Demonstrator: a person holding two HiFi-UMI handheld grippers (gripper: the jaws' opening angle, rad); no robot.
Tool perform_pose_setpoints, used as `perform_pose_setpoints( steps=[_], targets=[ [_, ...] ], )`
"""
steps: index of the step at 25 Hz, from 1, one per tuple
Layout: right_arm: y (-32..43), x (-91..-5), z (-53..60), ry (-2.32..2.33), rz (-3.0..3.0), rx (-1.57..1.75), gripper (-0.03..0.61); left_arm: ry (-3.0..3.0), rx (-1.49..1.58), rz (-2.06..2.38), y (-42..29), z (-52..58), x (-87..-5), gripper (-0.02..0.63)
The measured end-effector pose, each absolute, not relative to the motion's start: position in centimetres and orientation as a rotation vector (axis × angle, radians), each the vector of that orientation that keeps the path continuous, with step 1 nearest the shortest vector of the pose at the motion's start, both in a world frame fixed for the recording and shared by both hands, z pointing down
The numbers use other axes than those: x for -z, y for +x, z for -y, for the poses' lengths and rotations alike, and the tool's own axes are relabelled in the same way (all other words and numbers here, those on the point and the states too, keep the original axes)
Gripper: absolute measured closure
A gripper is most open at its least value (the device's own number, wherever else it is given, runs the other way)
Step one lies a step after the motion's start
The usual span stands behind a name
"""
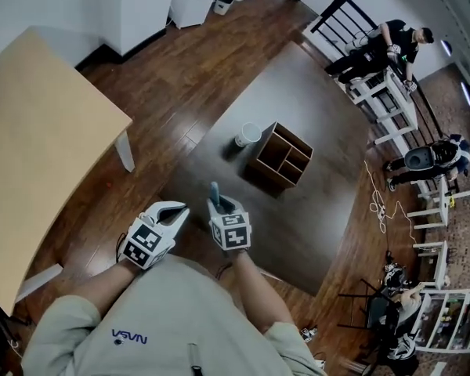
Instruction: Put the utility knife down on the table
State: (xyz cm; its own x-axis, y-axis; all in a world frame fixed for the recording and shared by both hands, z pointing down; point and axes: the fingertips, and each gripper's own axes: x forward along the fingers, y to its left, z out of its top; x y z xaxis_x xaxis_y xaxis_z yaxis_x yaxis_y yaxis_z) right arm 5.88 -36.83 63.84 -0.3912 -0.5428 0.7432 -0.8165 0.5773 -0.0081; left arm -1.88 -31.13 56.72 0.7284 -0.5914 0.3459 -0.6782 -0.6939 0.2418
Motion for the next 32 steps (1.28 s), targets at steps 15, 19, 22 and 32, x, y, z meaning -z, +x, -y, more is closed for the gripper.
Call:
perform_pose_setpoints(
  steps=[15,19,22,32],
  targets=[
    [6.5,-69.4,39.5,0.969,1.842,-0.421,0.488,2.511,-0.482,0.892,-2.9,34.8,-61.3,0.612],
    [6.6,-69.5,39.7,0.932,1.813,-0.371,0.488,2.513,-0.476,0.861,-2.5,34.6,-61.6,0.612],
    [6.5,-69.3,39.7,0.921,1.792,-0.352,0.488,2.523,-0.464,0.852,-2.2,34.6,-61.9,0.612],
    [7.4,-70.1,39.3,0.858,1.722,-0.508,0.475,2.517,-0.425,0.833,-1.9,34.7,-61.4,0.612]
  ],
)
